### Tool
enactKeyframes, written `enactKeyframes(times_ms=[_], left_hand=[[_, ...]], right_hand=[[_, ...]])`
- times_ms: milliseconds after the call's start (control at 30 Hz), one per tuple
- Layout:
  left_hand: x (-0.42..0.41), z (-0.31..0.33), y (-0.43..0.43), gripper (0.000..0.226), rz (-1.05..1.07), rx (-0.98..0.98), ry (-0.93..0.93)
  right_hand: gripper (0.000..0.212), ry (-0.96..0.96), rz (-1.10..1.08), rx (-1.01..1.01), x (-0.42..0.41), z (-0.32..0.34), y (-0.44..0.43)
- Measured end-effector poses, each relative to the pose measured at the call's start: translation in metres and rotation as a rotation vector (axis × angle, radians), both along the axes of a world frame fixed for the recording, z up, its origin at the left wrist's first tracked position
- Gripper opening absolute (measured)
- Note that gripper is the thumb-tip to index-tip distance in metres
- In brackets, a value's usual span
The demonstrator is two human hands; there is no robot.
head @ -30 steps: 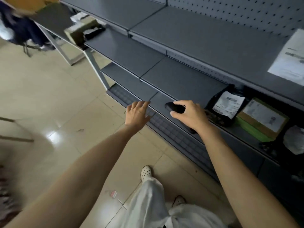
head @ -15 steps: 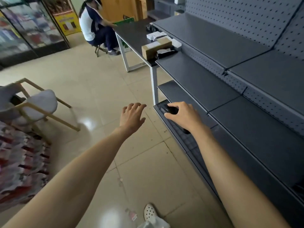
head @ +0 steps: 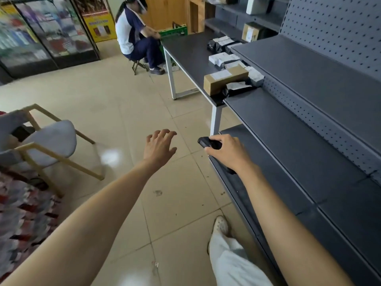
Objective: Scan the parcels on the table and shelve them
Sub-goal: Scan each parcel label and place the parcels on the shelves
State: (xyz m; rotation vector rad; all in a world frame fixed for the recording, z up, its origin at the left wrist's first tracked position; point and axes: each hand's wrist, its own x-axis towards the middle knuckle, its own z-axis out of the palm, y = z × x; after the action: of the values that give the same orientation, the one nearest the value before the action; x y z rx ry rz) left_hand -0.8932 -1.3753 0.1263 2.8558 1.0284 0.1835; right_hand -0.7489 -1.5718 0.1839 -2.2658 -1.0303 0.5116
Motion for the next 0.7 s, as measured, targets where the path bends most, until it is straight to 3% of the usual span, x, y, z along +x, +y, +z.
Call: enactKeyframes(times_ms=[367,700], left_hand=[[0.179,0.032,0.219,0.052,0.087,0.011,-0.071],[0.276,0.044,0.419,0.054,0.093,0.014,-0.086]], right_hand=[[0.051,-0.068,0.071,0.033,0.194,0.039,0.238],[0.051,-0.07,0.131,0.025,0.283,0.042,0.433]])
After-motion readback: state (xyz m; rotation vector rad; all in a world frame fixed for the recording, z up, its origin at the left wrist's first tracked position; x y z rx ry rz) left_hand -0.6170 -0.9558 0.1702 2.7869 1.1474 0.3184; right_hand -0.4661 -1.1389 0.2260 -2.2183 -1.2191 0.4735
